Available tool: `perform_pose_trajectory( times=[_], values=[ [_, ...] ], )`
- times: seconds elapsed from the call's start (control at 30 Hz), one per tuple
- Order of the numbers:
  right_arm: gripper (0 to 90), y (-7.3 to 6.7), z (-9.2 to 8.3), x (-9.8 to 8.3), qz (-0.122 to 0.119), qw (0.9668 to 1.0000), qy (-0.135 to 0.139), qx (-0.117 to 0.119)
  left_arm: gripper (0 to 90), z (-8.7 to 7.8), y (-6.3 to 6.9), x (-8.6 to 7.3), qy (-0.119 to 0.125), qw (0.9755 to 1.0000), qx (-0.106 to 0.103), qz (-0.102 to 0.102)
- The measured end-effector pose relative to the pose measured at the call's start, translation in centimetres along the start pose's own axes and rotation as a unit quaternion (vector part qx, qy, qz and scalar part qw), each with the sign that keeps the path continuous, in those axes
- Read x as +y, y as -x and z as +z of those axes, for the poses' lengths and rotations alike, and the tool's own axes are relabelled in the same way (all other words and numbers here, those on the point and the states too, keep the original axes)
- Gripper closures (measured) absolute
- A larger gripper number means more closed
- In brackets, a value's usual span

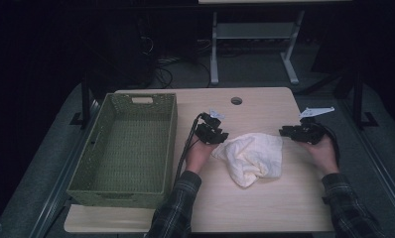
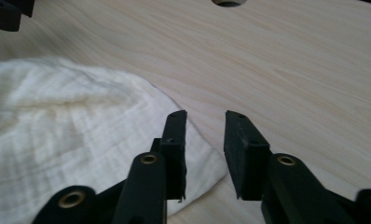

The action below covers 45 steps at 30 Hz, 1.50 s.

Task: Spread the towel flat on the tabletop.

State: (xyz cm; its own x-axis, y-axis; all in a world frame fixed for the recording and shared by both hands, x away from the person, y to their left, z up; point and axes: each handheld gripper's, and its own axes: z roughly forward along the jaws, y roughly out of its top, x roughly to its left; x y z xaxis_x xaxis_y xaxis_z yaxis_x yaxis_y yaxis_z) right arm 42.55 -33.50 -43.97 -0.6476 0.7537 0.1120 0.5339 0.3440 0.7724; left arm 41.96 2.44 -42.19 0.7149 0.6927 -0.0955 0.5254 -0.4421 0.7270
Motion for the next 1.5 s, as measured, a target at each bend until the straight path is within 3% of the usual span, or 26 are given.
perform_pose_trajectory(
  times=[0.03, 0.07, 0.17, 0.47, 0.67, 0.73, 0.87, 0.9, 1.03, 1.13, 1.23, 1.33, 1.5],
  values=[
    [66.7, -0.6, -0.5, 0.0, 0.003, 0.9999, -0.003, 0.01, 61.9, -0.7, 0.6, -0.2, 0.006, 0.9999, -0.014, 0.006],
    [66.7, -1.0, -0.8, -0.1, 0.003, 0.9999, -0.003, 0.013, 61.7, -0.7, 0.6, -0.2, 0.006, 0.9999, -0.014, 0.006],
    [66.8, -2.3, -1.2, -0.4, -0.015, 0.9996, -0.009, 0.024, 60.7, -2.2, 2.3, -0.6, 0.008, 0.9989, -0.038, 0.025],
    [67.6, -6.6, -2.3, -1.5, -0.03, 0.9965, -0.014, 0.076, 59.4, -4.8, 6.3, -2.5, 0.028, 0.9933, -0.099, 0.052],
    [68.5, -8.6, -2.5, -2.4, -0.041, 0.9945, -0.019, 0.095, 62.9, -5.1, 7.7, -3.8, 0.034, 0.992, -0.108, 0.056],
    [69.9, -9.9, -2.5, -3.0, -0.045, 0.992, -0.02, 0.116, 65.0, -4.9, 8.2, -4.4, 0.034, 0.9914, -0.112, 0.058],
    [71.4, -11.6, -2.5, -3.3, -0.063, 0.9891, -0.022, 0.131, 68.2, -4.2, 9.3, -5.4, 0.019, 0.99, -0.123, 0.066],
    [71.9, -12.0, -2.4, -3.3, -0.066, 0.9883, -0.023, 0.136, 69.2, -3.8, 9.8, -5.5, 0.012, 0.989, -0.126, 0.076],
    [72.3, -13.1, -1.7, -3.5, -0.08, 0.9859, -0.034, 0.143, 70.3, -3.1, 10.4, -5.7, 0.009, 0.9886, -0.126, 0.082],
    [72.8, -13.3, -1.1, -3.6, -0.087, 0.9848, -0.045, 0.143, 70.3, -1.9, 11.1, -6.0, -0.003, 0.9889, -0.114, 0.094],
    [72.9, -13.5, -0.8, -3.8, -0.095, 0.9849, -0.055, 0.134, 70.2, -0.9, 11.5, -6.2, -0.008, 0.9884, -0.118, 0.096],
    [72.9, -13.5, -0.6, -3.9, -0.099, 0.9849, -0.063, 0.127, 69.1, 0.0, 11.9, -6.3, -0.011, 0.9895, -0.109, 0.094],
    [76.3, -13.5, 0.1, -4.1, -0.109, 0.9835, -0.082, 0.119, 67.6, 1.1, 12.3, -6.5, -0.033, 0.9885, -0.101, 0.108]
  ],
)
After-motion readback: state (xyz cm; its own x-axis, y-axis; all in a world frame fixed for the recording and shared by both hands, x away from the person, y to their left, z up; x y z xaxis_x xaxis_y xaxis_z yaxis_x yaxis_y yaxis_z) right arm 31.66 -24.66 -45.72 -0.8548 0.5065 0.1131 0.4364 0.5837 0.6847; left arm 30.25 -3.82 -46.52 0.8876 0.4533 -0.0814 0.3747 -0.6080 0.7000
